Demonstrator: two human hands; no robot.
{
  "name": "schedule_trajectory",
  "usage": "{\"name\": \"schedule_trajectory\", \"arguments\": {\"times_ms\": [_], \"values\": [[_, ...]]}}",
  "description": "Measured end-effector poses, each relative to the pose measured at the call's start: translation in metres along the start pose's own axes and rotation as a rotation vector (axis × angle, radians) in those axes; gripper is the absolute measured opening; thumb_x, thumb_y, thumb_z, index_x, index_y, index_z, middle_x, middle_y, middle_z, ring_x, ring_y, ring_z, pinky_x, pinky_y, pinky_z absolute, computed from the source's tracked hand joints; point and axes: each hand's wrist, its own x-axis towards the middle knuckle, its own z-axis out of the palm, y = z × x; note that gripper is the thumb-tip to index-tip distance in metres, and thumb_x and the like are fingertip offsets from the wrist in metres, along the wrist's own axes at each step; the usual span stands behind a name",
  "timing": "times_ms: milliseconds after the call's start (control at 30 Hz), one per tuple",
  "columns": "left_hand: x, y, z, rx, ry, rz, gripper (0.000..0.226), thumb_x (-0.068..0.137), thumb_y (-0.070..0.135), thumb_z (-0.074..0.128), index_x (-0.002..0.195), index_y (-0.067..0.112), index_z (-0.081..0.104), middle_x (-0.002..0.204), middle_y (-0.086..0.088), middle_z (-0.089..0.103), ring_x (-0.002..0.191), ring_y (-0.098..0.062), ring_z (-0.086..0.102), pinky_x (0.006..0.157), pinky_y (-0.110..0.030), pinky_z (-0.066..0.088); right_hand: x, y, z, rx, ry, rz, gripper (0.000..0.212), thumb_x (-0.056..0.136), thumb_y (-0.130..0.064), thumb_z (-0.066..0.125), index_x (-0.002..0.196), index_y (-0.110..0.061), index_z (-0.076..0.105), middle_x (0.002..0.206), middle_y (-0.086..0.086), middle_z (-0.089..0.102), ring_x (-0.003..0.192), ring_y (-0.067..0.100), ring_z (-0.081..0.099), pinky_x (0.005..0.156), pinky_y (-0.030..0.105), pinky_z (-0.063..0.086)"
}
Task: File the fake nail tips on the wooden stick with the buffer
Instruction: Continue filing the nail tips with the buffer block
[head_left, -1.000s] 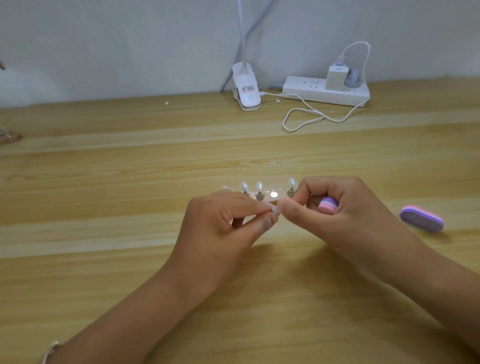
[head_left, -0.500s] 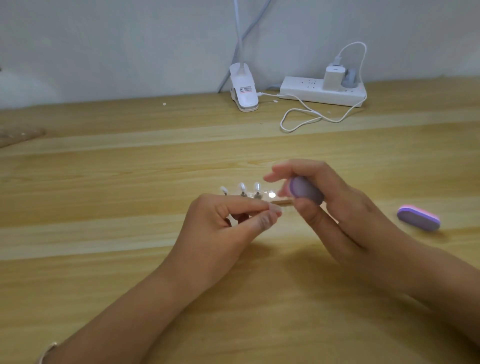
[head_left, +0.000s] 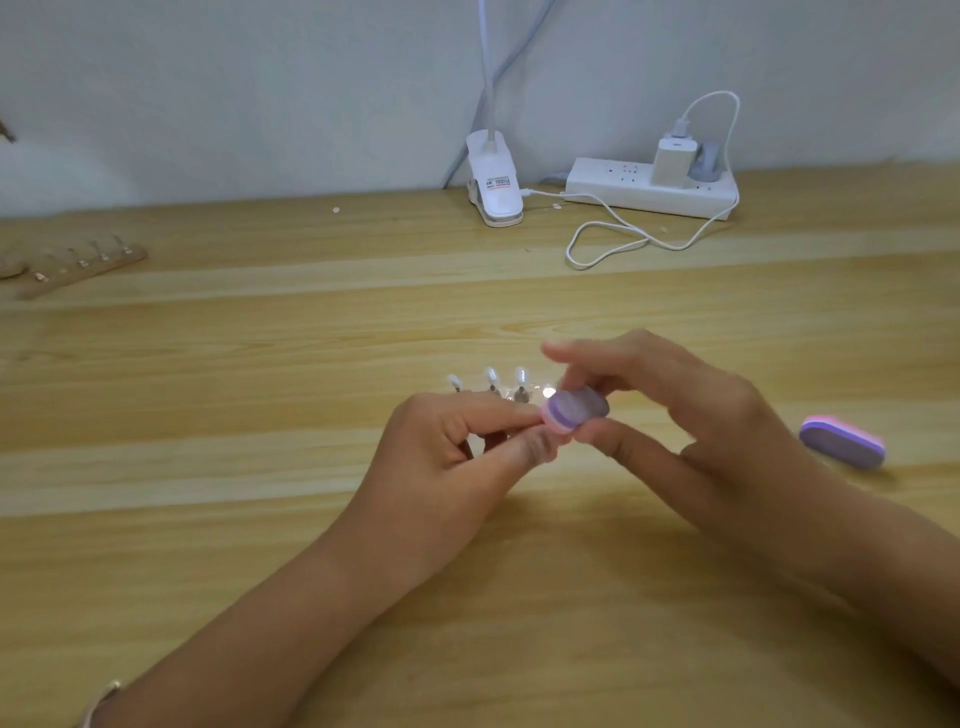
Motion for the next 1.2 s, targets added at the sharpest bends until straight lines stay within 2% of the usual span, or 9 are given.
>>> {"name": "schedule_trajectory", "arguments": {"times_ms": [133, 267, 433, 567, 667, 767, 833, 1000, 1200], "values": [[-0.001, 0.0, 0.001, 0.047, -0.019, 0.031, 0.021, 0.092, 0.021, 0.062, 0.072, 0.021, 0.068, 0.064, -0.001, 0.059, 0.056, -0.001, 0.043, 0.057, -0.012, 0.033, -0.001, 0.001, 0.001, -0.021, 0.073, -0.006, 0.022, 0.092, -0.01, 0.068, 0.114, -0.009, 0.071, 0.109, -0.001, 0.066, 0.104, 0.008, 0.064, 0.093, 0.017, 0.047], [-0.001, 0.002, 0.001, 0.076, -0.019, 0.014, 0.016, 0.093, 0.023, 0.06, 0.081, 0.027, 0.071, 0.069, 0.007, 0.061, 0.062, -0.006, 0.051, 0.06, -0.01, 0.035, -0.002, 0.005, -0.003, 0.016, 0.081, -0.005, 0.022, 0.09, -0.006, 0.069, 0.112, -0.012, 0.07, 0.108, -0.002, 0.068, 0.101, 0.01, 0.066, 0.089, 0.022, 0.051], [0.0, 0.003, 0.001, 0.015, -0.078, 0.018, 0.019, 0.093, 0.023, 0.057, 0.08, 0.033, 0.066, 0.068, 0.01, 0.057, 0.066, -0.019, 0.051, 0.062, -0.022, 0.038, -0.004, 0.001, 0.0, 0.018, 0.052, -0.097, 0.017, 0.096, -0.006, 0.065, 0.111, -0.006, 0.073, 0.111, 0.005, 0.069, 0.104, 0.011, 0.066, 0.093, 0.022, 0.05], [0.001, 0.004, 0.0, -0.06, -0.075, -0.081, 0.019, 0.09, 0.021, 0.056, 0.077, 0.017, 0.07, 0.063, 0.018, 0.054, 0.061, 0.0, 0.048, 0.06, -0.012, 0.037, -0.003, 0.006, -0.005, -0.013, 0.091, -0.058, 0.02, 0.089, -0.003, 0.068, 0.108, -0.004, 0.073, 0.105, 0.003, 0.069, 0.098, 0.012, 0.067, 0.089, 0.024, 0.052], [0.001, 0.006, -0.002, -0.197, -0.094, -0.136, 0.022, 0.09, 0.018, 0.054, 0.075, 0.021, 0.07, 0.064, 0.01, 0.052, 0.057, -0.001, 0.043, 0.056, -0.009, 0.034, -0.005, 0.0, 0.002, -0.009, 0.092, -0.15, 0.019, 0.09, -0.002, 0.069, 0.109, -0.004, 0.073, 0.108, 0.006, 0.07, 0.099, 0.014, 0.068, 0.088, 0.025, 0.053], [0.001, 0.004, -0.002, -0.247, -0.098, -0.191, 0.022, 0.09, 0.021, 0.055, 0.075, 0.016, 0.07, 0.066, 0.0, 0.047, 0.061, -0.029, 0.036, 0.053, -0.031, 0.024, -0.004, 0.004, -0.002, -0.047, 0.102, -0.136, 0.018, 0.09, -0.003, 0.067, 0.108, -0.002, 0.073, 0.106, 0.006, 0.069, 0.099, 0.013, 0.067, 0.088, 0.027, 0.053], [0.002, 0.003, -0.002, -0.274, -0.096, -0.217, 0.022, 0.09, 0.022, 0.055, 0.074, 0.017, 0.069, 0.066, -0.003, 0.045, 0.064, -0.033, 0.031, 0.053, -0.041, 0.023, -0.004, 0.004, -0.003, -0.049, 0.122, -0.105, 0.019, 0.09, -0.004, 0.067, 0.107, -0.002, 0.073, 0.104, 0.005, 0.069, 0.098, 0.012, 0.067, 0.088, 0.026, 0.053], [0.001, 0.003, -0.003, -0.322, -0.103, -0.246, 0.022, 0.089, 0.021, 0.055, 0.075, 0.016, 0.07, 0.065, -0.002, 0.047, 0.06, -0.01, 0.038, 0.049, -0.023, 0.03, -0.007, 0.002, 0.002, -0.062, 0.1, -0.18, 0.016, 0.096, -0.007, 0.063, 0.107, -0.002, 0.074, 0.108, 0.006, 0.069, 0.098, 0.016, 0.067, 0.086, 0.029, 0.053], [0.003, 0.0, -0.004, -0.237, -0.086, -0.188, 0.021, 0.089, 0.021, 0.056, 0.075, 0.013, 0.07, 0.064, 0.007, 0.053, 0.058, -0.005, 0.044, 0.053, -0.014, 0.033, -0.003, 0.012, -0.006, -0.078, 0.203, -0.074, 0.02, 0.09, -0.003, 0.068, 0.11, -0.008, 0.071, 0.105, 0.002, 0.069, 0.099, 0.011, 0.067, 0.09, 0.023, 0.051]]}}
